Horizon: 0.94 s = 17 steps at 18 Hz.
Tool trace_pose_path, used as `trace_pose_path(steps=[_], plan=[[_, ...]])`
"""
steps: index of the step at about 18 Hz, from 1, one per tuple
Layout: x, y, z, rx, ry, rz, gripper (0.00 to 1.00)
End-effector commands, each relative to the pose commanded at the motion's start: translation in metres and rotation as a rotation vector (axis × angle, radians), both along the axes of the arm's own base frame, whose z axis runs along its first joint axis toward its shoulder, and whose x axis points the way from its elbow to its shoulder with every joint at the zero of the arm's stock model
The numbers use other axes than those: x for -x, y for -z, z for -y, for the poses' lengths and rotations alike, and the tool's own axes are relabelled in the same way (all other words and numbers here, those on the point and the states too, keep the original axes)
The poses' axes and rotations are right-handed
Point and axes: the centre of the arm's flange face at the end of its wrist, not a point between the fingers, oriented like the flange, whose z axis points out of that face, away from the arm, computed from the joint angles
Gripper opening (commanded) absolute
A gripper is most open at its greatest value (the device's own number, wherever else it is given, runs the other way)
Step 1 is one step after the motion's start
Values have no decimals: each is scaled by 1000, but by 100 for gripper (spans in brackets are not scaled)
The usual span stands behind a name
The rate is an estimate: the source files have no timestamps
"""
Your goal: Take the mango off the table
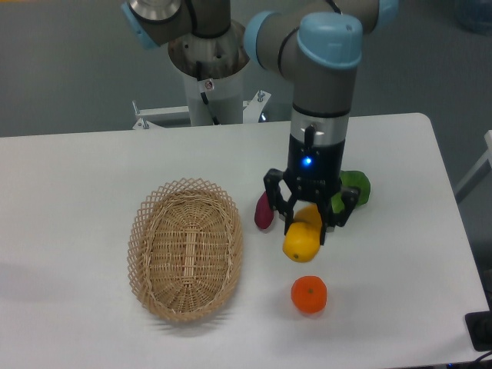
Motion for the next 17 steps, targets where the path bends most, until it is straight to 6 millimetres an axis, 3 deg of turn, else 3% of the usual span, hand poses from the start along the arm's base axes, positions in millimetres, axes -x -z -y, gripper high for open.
trace_pose_path(steps=[17], plan=[[-2, 3, 1, 33, 47, 2, 44]])
